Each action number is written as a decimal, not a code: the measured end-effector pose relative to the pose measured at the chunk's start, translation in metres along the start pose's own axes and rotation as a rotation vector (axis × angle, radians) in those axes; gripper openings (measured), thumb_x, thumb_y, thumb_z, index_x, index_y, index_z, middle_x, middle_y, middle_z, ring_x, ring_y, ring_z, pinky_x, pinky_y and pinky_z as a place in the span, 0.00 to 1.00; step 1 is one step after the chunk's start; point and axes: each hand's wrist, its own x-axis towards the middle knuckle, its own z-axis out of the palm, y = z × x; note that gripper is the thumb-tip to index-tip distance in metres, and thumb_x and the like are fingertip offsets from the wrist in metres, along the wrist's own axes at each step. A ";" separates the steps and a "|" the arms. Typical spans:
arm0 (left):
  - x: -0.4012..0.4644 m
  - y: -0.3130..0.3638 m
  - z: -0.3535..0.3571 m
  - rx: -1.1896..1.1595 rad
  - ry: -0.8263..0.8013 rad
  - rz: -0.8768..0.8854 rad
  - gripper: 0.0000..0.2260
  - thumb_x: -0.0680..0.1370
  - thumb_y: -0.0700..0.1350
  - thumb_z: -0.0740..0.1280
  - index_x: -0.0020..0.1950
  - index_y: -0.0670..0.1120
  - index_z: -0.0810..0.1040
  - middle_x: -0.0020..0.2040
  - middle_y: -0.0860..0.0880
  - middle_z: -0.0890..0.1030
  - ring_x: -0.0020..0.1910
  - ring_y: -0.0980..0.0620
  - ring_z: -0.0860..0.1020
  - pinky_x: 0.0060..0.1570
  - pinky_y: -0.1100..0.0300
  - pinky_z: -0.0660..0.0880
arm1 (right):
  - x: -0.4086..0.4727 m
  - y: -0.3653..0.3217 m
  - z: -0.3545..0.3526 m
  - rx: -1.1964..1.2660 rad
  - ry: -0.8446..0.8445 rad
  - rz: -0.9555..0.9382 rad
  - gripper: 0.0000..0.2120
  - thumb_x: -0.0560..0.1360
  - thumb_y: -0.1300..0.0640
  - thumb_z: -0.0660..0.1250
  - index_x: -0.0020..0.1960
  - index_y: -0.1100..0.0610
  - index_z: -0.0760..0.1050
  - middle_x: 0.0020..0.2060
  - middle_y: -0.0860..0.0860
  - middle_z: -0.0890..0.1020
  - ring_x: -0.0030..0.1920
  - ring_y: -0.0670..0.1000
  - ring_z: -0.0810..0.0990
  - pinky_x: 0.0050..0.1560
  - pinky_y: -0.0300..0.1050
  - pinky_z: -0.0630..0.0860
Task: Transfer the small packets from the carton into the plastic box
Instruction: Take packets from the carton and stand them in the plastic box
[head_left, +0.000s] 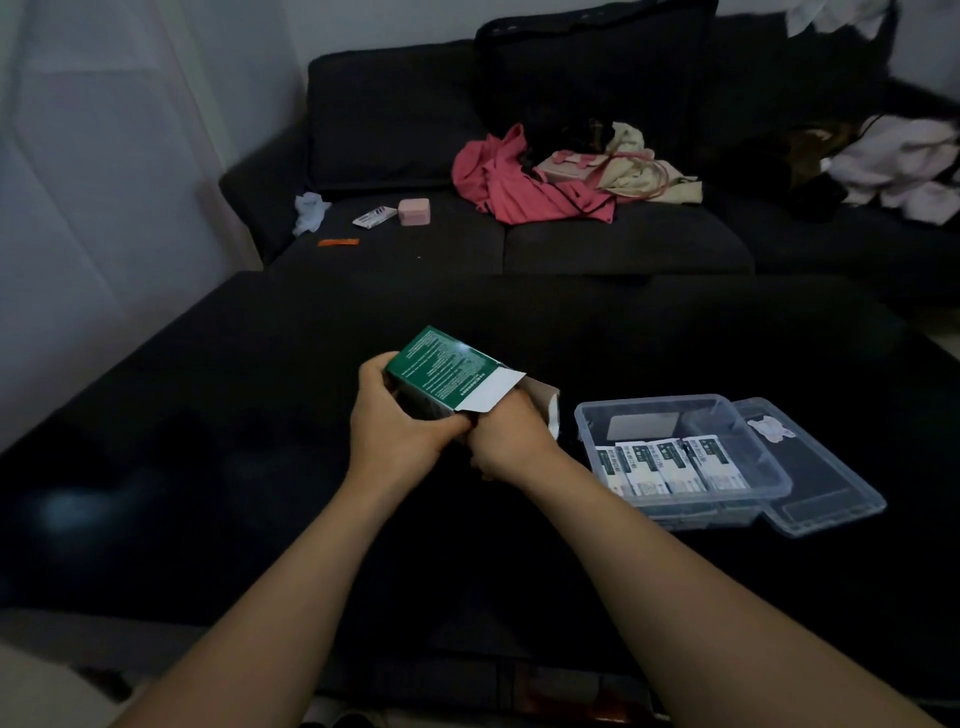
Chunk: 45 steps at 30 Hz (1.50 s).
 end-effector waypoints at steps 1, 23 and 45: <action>0.000 -0.001 0.000 -0.041 -0.002 -0.018 0.37 0.62 0.38 0.83 0.65 0.52 0.69 0.56 0.58 0.78 0.51 0.69 0.78 0.46 0.72 0.75 | 0.001 0.000 0.000 0.022 0.016 -0.010 0.19 0.75 0.65 0.63 0.64 0.56 0.77 0.57 0.55 0.82 0.56 0.56 0.82 0.55 0.51 0.80; 0.018 -0.004 -0.020 -0.889 -0.064 -0.582 0.16 0.77 0.38 0.70 0.65 0.42 0.77 0.64 0.40 0.80 0.63 0.44 0.80 0.64 0.49 0.78 | -0.018 0.023 -0.094 0.674 -0.153 0.272 0.09 0.77 0.60 0.71 0.52 0.65 0.82 0.34 0.56 0.76 0.25 0.44 0.69 0.21 0.34 0.62; -0.039 0.057 -0.005 0.518 -0.244 0.815 0.36 0.69 0.53 0.74 0.75 0.43 0.70 0.70 0.45 0.71 0.70 0.50 0.68 0.71 0.59 0.64 | -0.019 0.030 -0.107 0.682 -0.483 0.512 0.03 0.76 0.59 0.70 0.45 0.58 0.78 0.33 0.52 0.82 0.22 0.41 0.61 0.20 0.30 0.53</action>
